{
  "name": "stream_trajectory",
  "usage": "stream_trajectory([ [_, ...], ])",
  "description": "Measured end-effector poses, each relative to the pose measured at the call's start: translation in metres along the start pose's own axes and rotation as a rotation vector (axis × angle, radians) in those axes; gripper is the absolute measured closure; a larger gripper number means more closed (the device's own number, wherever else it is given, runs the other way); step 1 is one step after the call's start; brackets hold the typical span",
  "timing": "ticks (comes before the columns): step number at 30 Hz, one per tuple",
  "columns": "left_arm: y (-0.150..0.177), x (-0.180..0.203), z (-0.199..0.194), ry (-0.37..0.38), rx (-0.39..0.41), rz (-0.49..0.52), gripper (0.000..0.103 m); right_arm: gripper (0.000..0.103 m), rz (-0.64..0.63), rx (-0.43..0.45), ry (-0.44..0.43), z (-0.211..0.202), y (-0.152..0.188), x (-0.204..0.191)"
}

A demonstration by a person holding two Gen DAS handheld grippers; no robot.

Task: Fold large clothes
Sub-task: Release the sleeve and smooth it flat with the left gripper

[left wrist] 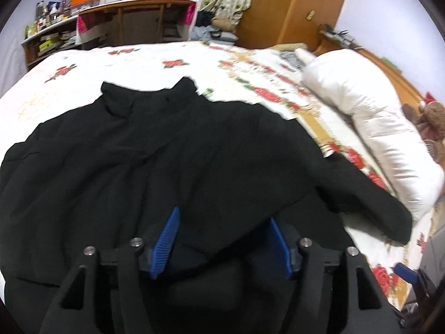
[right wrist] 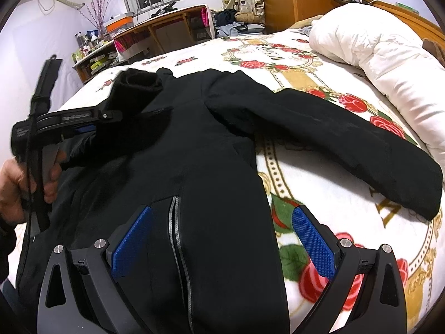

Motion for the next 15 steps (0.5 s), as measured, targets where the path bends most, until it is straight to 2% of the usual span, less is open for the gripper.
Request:
stream_trajectory([
  [2,-0.002,0.007,-0.013,0.033,0.022,0.008,0.032,0.003,-0.007,0.007,0.001,-0.001,-0.005,-0.003],
  [6,-0.009,0.000,-0.045,0.051,0.077,0.021,0.031,0.003,-0.018,0.023,-0.006,0.002,-0.023,-0.014],
  [10,-0.018,-0.051,-0.069,-0.060,0.133,0.012,0.031,0.003,-0.062,0.039,-0.006,0.010,-0.043,-0.035],
  [15,-0.017,-0.158,-0.073,-0.248,0.105,-0.108,0.031,0.003,-0.149,0.036,-0.034,0.034,-0.066,-0.081],
])
Point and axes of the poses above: each gripper's, at about its wrist camera, not at the fingertips, and z roughly the way its jaws point, x to its right, y to its underside, the point moved 7 cm from there along z, roughly the way its jaws point, and after that the axes turned 3 degrees about y, right-handed, at the moved point
